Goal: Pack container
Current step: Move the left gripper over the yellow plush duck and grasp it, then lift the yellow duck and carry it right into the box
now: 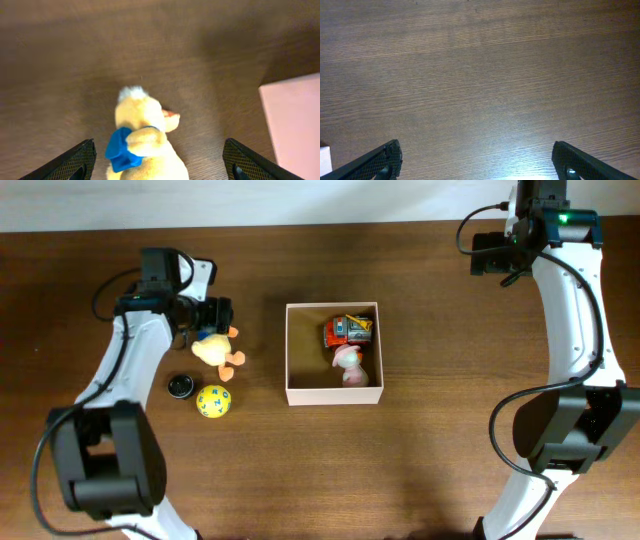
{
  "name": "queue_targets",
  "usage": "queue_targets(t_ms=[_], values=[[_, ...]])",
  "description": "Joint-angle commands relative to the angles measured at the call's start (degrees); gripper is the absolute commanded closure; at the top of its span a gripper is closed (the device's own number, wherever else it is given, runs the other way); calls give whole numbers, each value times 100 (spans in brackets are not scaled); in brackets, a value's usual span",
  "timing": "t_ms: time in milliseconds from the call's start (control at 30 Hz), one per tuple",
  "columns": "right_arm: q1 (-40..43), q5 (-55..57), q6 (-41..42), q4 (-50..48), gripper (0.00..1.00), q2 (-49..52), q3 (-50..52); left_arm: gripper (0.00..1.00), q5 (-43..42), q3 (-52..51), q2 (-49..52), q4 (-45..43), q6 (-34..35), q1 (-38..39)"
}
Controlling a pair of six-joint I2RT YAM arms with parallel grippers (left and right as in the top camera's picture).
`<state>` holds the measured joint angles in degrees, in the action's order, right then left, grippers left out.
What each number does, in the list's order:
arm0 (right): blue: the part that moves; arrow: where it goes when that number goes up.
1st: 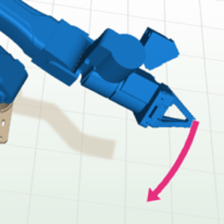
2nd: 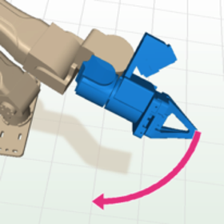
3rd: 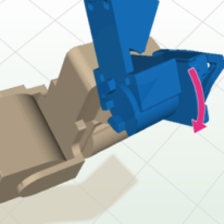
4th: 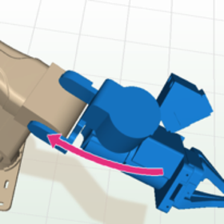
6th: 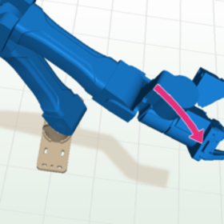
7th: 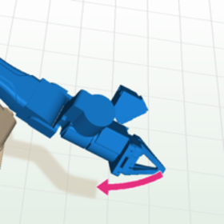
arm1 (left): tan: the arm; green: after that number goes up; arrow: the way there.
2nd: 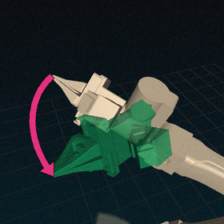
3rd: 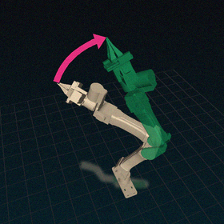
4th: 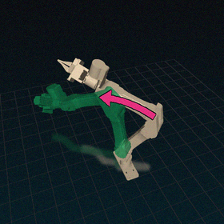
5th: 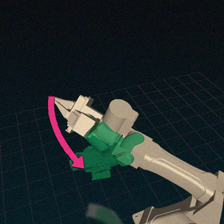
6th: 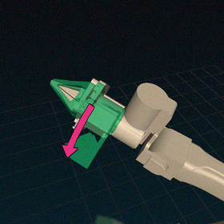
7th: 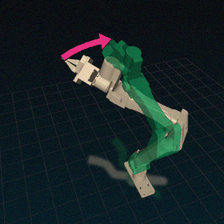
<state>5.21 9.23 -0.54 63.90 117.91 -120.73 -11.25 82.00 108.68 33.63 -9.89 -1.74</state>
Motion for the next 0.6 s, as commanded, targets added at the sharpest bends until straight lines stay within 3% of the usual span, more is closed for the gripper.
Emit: queue_targets(t_ms=[0, 200, 500, 567], values=[[11, 87, -28, 0, 1, -240, -107, 16, 66, 109, 219, 107, -4, 13], [11, 87, -28, 0, 1, -240, -107, 17, 769, 109, 516, 284, -4, 13], [11, 87, -28, 0, 1, -240, -107, 16, 763, 109, 946, 520, -2, 94], [11, 87, -28, 0, 1, -240, -107, 23, 763, 109, 953, 490, -2, 101]])
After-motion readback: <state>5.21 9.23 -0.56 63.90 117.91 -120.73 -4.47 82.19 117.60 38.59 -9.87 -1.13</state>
